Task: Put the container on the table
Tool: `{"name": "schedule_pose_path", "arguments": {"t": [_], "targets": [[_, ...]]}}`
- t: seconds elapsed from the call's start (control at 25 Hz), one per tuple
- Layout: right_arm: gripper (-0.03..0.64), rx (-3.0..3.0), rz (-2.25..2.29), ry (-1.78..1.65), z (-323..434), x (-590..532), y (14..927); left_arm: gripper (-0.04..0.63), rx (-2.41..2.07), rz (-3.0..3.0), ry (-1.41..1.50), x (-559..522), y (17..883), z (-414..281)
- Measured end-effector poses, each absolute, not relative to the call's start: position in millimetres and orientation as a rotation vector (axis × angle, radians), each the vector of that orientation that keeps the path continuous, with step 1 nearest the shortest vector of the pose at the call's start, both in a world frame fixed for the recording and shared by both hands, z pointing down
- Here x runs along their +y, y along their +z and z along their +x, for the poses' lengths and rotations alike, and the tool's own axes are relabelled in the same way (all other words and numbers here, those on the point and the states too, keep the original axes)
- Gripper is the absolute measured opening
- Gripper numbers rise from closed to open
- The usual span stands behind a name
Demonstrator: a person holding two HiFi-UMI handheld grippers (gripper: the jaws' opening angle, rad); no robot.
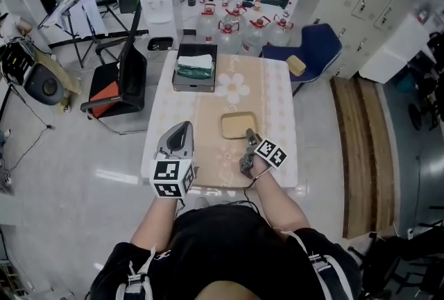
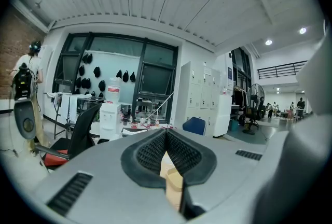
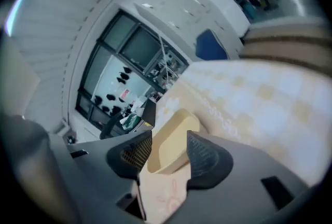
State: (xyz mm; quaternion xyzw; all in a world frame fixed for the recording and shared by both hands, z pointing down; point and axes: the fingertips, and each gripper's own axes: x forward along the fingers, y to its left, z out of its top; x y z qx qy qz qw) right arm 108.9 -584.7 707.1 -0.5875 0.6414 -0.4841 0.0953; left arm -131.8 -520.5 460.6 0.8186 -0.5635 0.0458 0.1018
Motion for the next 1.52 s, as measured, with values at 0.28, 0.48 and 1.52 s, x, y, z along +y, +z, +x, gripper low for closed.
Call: {"name": "schedule_pose_path", "arguments": {"t": [0.28, 0.48, 1.52], "targets": [[0.102, 2.253, -2.082, -0.533, 135.5, -581.7, 565.3, 0.012, -1.585, 2.482, 0.121, -519.0, 452.2, -97.6], [0.017, 2.312, -2.046, -0.154, 124.7, -562.3, 478.1, 0.012, -1.542, 2.523, 0.114, -518.8, 445.6, -79.7], [0.014, 2.407, -1.934, -0.067, 100.3, -526.2, 438.5, 0.012, -1.521, 2.551, 0.118, -520.3, 444.1, -71.0]]}}
